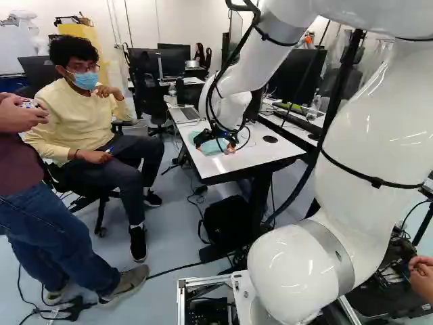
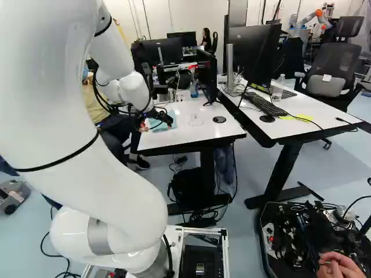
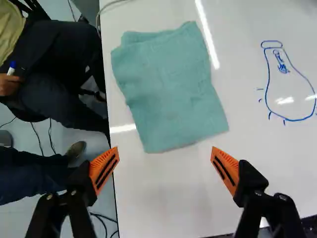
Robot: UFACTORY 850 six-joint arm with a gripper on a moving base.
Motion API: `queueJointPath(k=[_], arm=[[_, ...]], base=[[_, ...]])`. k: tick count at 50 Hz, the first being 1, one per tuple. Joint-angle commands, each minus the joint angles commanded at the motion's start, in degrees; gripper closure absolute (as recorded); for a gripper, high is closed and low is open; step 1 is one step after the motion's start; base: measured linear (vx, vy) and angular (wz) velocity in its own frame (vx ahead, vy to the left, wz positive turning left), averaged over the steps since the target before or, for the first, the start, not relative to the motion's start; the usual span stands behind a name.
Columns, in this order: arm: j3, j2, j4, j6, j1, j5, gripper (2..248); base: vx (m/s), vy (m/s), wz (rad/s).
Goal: Clean the table with the green towel
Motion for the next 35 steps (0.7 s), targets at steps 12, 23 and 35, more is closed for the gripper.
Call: queueJointPath(k=[12,23,35], arm=[[0.52,2.39,1.59,0.0,-0.05,-7.22,3],[0.89,4.69,2.48,0.0,-0.1,-12.28,3],[-0.52,4.98,2.58,0.0,-0.88,-12.97,3]], base=[[0.0,0.0,0.0],[0.0,0.0,0.0],[0.0,0.0,0.0]])
